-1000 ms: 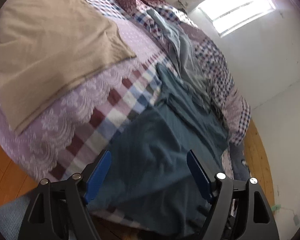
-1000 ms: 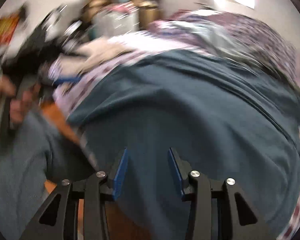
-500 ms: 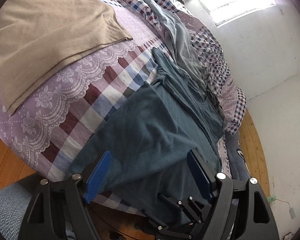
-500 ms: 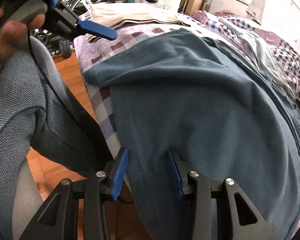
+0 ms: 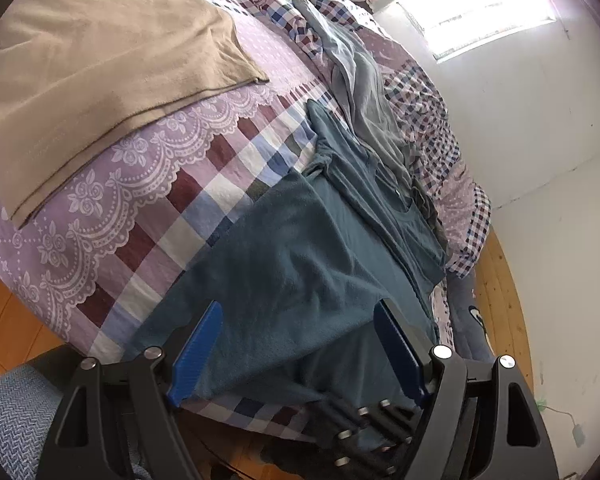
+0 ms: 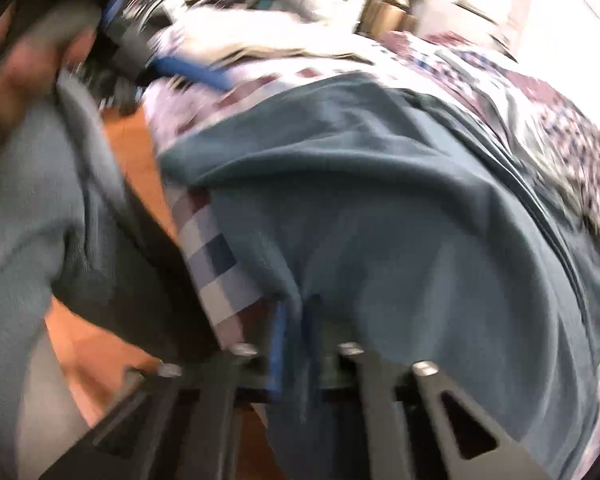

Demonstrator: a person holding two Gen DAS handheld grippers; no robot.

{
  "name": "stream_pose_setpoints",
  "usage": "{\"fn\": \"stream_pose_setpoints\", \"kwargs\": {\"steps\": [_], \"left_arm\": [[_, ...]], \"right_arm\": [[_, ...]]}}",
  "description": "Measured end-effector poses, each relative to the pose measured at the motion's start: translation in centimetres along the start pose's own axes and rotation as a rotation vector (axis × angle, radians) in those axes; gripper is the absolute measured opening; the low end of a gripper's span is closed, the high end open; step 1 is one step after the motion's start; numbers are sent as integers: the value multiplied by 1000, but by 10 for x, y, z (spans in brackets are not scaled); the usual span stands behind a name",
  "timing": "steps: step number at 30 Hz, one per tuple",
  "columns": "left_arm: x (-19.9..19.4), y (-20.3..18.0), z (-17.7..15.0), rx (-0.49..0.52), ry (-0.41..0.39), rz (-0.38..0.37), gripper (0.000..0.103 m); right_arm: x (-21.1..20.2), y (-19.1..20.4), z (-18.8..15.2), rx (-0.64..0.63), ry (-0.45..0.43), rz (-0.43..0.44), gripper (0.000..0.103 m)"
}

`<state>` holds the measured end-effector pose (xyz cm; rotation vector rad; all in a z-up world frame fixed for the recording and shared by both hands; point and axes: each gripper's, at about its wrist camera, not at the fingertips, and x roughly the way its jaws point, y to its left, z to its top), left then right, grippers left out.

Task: Fold clothes
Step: 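Grasp the teal shirt end with the right gripper and lift it toward the left gripper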

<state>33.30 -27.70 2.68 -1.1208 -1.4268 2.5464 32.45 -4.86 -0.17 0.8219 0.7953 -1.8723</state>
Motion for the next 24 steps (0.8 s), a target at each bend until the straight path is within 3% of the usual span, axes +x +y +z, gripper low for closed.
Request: {"fn": "stream_pose_setpoints", "kwargs": {"steps": [7,12,14,18,22,24], "left_arm": [[-2,4,1,-17,-25,18,82],[9,-1,-1,21,10,65,82],[16,-7,-5,53,40,83,82],[36,-27,-21,161,143,40,82],[57,-54,-48,290,235,3,82],[71,-61,-64,300,278,-29,82]], "right_arm": [[-37,-85,4,328,-123,63,3],[-58,-164,-21,656,-203,54,3],[-64,-192,-35,779,-229,50,3],[-67,-229,-64,980,-232,26,3],[-59,-240,-79,1067,-186,12,9],[-59,-241,-81,1074,-173,-5,17]]}}
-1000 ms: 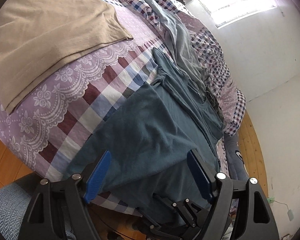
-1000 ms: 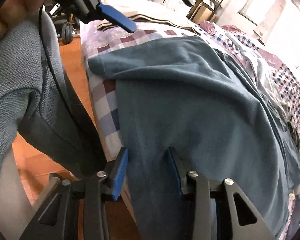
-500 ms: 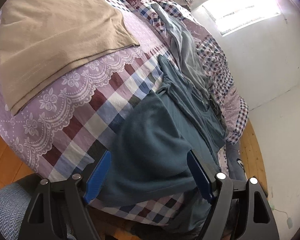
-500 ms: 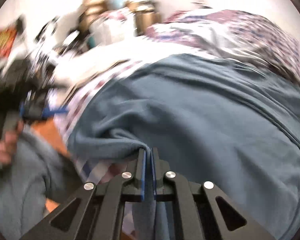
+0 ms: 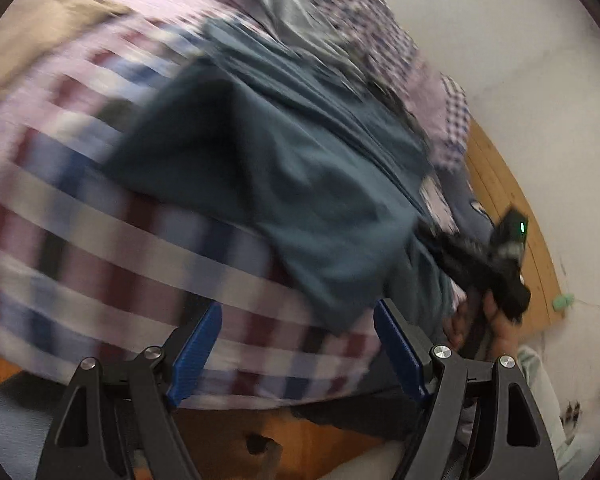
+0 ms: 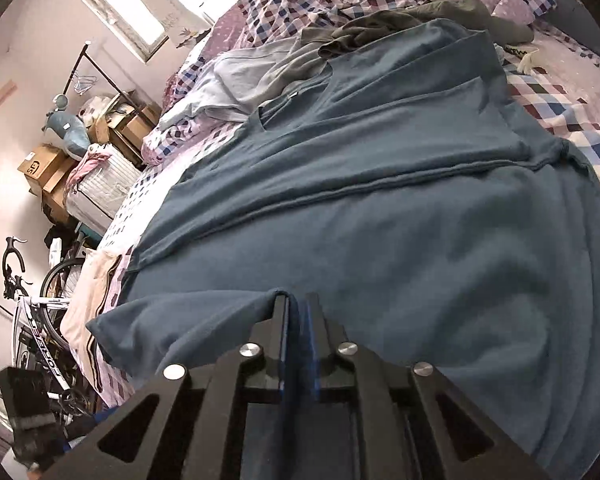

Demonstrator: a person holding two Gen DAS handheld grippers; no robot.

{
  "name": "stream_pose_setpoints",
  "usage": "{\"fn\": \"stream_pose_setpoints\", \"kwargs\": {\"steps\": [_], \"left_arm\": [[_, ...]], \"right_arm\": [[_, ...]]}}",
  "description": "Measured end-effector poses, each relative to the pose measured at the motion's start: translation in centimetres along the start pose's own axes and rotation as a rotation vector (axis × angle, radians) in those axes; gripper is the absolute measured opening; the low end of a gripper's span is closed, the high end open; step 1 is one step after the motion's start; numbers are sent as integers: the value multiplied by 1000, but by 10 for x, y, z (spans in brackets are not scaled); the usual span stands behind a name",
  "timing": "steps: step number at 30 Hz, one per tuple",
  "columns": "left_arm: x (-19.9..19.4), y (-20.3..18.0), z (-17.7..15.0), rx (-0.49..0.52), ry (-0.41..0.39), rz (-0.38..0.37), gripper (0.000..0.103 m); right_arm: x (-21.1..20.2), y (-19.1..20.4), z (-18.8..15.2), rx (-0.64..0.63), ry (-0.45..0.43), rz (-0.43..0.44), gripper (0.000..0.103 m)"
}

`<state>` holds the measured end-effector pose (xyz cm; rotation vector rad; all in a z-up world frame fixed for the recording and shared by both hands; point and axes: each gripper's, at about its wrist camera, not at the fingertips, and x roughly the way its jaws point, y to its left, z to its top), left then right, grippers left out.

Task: Fold clothes

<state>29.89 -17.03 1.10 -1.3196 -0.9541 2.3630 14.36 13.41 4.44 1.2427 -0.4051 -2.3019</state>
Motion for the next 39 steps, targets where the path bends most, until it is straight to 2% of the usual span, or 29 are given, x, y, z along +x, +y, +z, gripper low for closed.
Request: {"fn": "stream_pose_setpoints", "kwargs": {"steps": [3,6,8,15,19,22,26,28,33,36,39], "left_arm": [[27,-14,-14,12,66,-40,82],[46,-16,-20,-34,97,-73,82],[52,-8,-21,-113,101,-122,82],[49,15,-27,-338,13,-304,82],[41,13,-25,-353,-31,-400,82],[44,8,-23,-351,-34,-471,82],[54,-1,-20,-344,-36,-490,82],[52,1,-19,-351,-43,-489,82],[40,10,-14,-371,-87,-536,82],[36,9,-9,-375,-104,-582,82],[35,8,-6,-383,-117,-618,82]], "right_arm": [[-5,3,0,-29,-20,-15,26],[-7,-1,-1,-19,-24,-10,34],[-8,-6,-2,-5,-21,-3,36],[-11,-8,-1,-2,-21,21,39],[-13,-8,-1,-3,-23,32,40],[-15,-8,0,-5,-26,31,40],[-17,-5,0,-33,-32,1,40],[-22,4,-2,-91,-43,-31,40],[-53,51,-21,-370,-118,-60,43],[-67,78,-44,-524,-112,57,44],[-69,108,-77,-735,-79,147,44]]}}
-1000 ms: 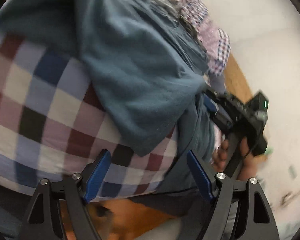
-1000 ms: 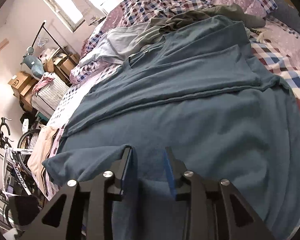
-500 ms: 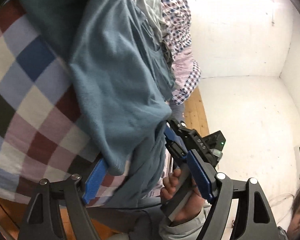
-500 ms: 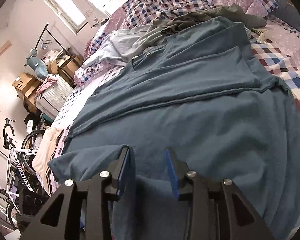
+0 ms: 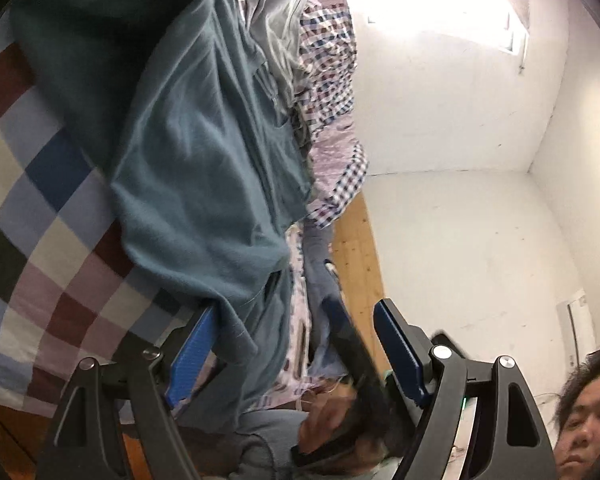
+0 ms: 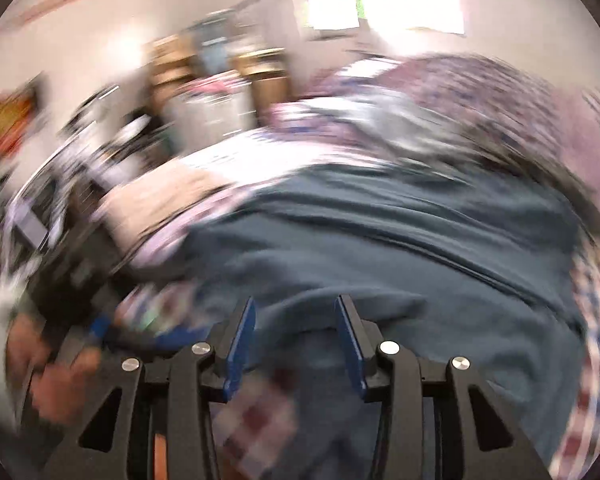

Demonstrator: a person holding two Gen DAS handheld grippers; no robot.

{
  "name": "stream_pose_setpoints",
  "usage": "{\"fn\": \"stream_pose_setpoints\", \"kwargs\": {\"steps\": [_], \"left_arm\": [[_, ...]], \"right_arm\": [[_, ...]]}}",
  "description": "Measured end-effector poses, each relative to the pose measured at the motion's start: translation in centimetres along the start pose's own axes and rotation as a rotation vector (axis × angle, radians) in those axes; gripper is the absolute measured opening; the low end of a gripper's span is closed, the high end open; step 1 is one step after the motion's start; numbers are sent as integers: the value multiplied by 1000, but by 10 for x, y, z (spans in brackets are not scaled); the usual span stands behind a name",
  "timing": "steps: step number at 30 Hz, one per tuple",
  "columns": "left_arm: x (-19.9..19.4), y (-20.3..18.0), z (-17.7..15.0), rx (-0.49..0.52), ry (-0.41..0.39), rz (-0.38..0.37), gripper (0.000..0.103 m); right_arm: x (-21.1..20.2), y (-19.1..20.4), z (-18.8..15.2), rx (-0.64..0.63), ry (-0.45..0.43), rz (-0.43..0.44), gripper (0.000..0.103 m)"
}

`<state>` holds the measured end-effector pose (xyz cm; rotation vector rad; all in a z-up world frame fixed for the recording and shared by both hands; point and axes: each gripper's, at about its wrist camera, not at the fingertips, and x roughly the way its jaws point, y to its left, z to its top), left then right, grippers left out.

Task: Fold clothes

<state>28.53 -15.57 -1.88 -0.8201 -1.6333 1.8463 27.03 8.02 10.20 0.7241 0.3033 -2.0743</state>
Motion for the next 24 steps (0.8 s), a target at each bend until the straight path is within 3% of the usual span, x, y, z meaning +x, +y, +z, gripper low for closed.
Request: {"fn": "stream_pose_setpoints", "kwargs": {"steps": [2,8,17,19,21,24], "left_arm": [[-1,0,0,-3,-2,-12,82],[4,4,1,-18,-13,-8,82],[0,10,-3,-36,8,7,82],[-3,11,-3,-41,4,7,82],[-8,13,-2,-46,0,7,82],[-11,15,-3,-50,-5,29,82]], "right_arm": [[8,29,-8,-148,35,18,44],[36,71,-35,-422,103,-85,44],[70,85,-43,-552,129,-160,41],[78,87,-44,-561,149,-168,35],[82,88,-46,-576,163,-184,13],[84,87,-47,-583,156,-220,5]]}}
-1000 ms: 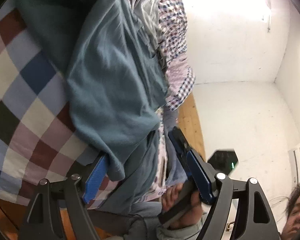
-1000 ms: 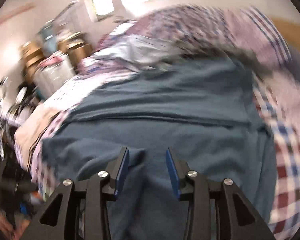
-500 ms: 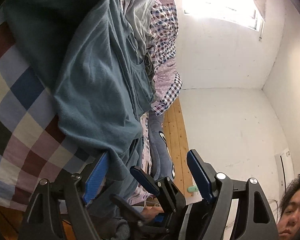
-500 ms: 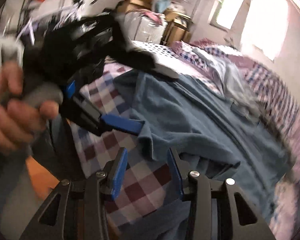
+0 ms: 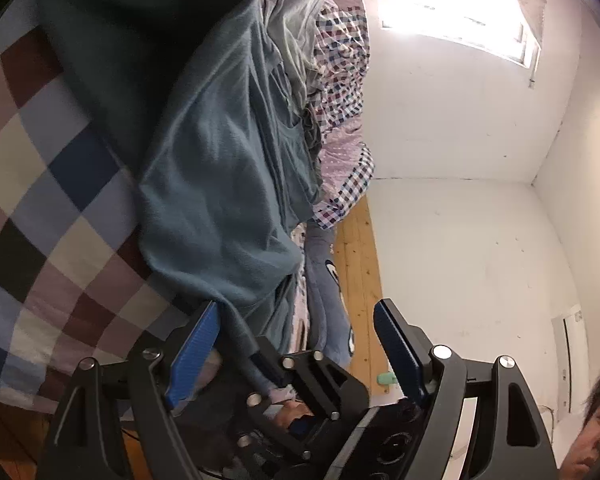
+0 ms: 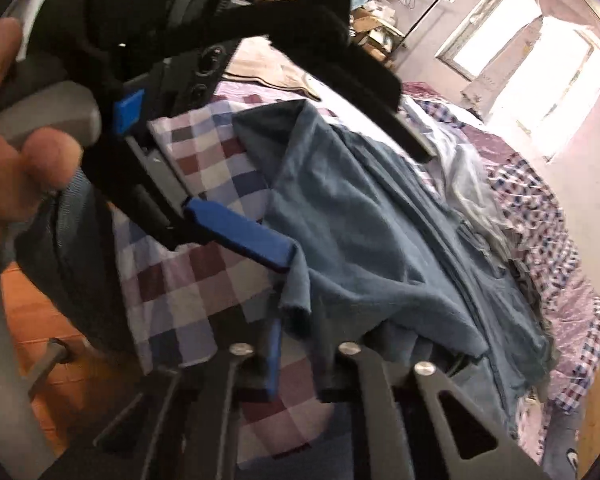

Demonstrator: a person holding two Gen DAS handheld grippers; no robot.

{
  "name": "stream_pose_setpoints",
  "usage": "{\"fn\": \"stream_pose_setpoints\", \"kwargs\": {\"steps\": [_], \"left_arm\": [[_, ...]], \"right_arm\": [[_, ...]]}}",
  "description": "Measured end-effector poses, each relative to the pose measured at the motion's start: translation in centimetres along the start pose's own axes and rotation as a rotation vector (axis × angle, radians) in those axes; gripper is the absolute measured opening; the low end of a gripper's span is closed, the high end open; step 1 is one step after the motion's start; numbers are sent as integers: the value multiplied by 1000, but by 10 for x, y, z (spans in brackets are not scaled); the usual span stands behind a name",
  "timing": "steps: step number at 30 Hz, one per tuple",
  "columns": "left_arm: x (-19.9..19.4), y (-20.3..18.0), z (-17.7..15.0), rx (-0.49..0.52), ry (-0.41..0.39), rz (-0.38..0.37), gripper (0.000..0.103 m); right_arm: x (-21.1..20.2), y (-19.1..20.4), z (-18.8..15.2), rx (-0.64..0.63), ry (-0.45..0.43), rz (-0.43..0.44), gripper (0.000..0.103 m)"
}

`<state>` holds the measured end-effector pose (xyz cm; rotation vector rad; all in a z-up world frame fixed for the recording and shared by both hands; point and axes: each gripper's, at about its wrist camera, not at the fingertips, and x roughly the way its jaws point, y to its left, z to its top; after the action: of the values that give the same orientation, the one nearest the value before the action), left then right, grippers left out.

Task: Fold clothes

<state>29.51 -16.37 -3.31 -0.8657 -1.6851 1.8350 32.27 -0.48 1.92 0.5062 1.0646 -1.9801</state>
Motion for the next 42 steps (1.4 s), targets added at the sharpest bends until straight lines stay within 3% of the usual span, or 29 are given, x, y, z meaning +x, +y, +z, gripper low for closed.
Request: {"fn": "stream_pose_setpoints", "kwargs": {"steps": [9,16,23,42], "left_arm": [[0,8,-7,-33,33,43,82],[-6,8,-5,-40,10,40,81],[-16,12,-2,-57,-17,55,62],[-37,19,-11,-103,-44,72,62]], "right_arm": [[-19,-15,6,59,-92,-18,4],[-19,-7,10,41,-103,19,4],[-21,-2,12,32,-113,33,4],[-44,4,19,52,-175,81,4]]}}
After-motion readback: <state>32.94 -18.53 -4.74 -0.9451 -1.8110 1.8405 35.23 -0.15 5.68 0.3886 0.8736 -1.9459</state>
